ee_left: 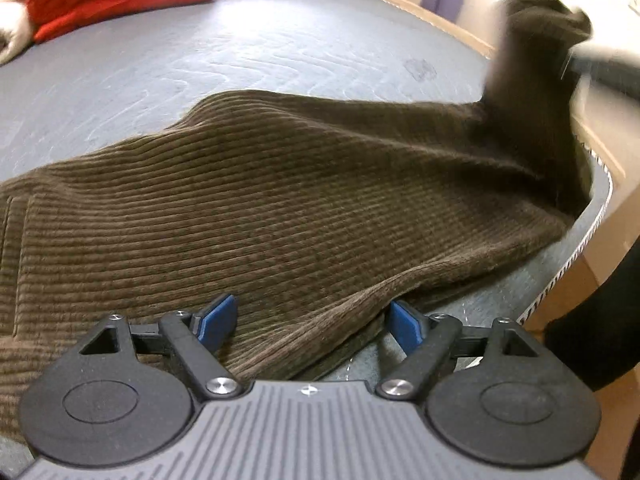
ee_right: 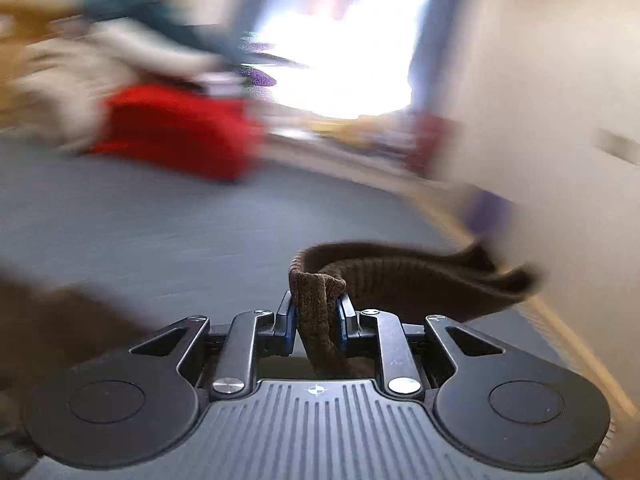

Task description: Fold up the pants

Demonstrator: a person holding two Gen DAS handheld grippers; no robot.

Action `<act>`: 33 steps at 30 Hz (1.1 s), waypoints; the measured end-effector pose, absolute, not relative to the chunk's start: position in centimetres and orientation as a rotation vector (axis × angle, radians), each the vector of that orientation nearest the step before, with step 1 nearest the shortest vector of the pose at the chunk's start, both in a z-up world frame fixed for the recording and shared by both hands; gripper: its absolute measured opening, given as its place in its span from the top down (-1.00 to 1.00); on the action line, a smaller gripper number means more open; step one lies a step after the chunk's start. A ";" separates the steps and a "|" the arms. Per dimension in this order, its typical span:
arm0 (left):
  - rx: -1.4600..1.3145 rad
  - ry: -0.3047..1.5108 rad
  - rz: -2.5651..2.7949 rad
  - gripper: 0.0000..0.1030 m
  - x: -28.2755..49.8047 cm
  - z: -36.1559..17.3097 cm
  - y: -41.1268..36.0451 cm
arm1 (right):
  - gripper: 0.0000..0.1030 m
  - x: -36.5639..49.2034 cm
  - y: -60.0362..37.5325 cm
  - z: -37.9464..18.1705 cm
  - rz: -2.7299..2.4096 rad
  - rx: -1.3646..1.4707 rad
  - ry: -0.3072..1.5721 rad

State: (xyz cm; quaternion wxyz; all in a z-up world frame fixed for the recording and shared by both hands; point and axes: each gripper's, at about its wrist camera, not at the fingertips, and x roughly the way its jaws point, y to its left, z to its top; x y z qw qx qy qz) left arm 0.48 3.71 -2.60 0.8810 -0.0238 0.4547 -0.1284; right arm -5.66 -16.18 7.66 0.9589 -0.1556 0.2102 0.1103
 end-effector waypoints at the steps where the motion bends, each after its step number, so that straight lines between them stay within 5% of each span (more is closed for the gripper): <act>1: -0.068 0.955 -0.268 -0.66 0.5 -2.6 4.0 | 0.55 -6.8 -13.5 6.3 0.331 -0.351 0.476; 6: -0.103 1.025 -0.314 -0.63 -0.2 -2.3 5.7 | 0.48 -9.6 -8.4 1.3 0.526 -0.366 0.742; 14: -0.273 0.970 -0.365 -0.57 -1.1 0.2 8.3 | 0.32 -8.5 -14.4 4.4 0.574 -0.174 0.758; 19: -0.278 1.058 -0.318 0.26 0.0 -1.8 8.1 | 0.28 -7.5 -15.9 3.2 0.535 -0.079 0.766; 20: -0.241 1.119 -0.317 0.27 0.1 -2.8 7.7 | 0.22 -7.4 -15.7 2.8 0.537 -0.087 0.768; 25: -0.203 1.096 -0.353 0.13 -0.4 -2.3 6.8 | 0.08 -6.9 -12.9 -1.2 0.611 -0.181 0.964; 29: -0.304 1.048 -0.321 0.09 0.0 -1.4 7.9 | 0.14 -7.4 -12.7 -0.1 0.643 -0.200 0.939; 33: -0.360 0.942 -0.298 -0.21 2.0 0.5 7.8 | 0.12 -7.0 -14.5 1.4 0.571 -0.097 0.890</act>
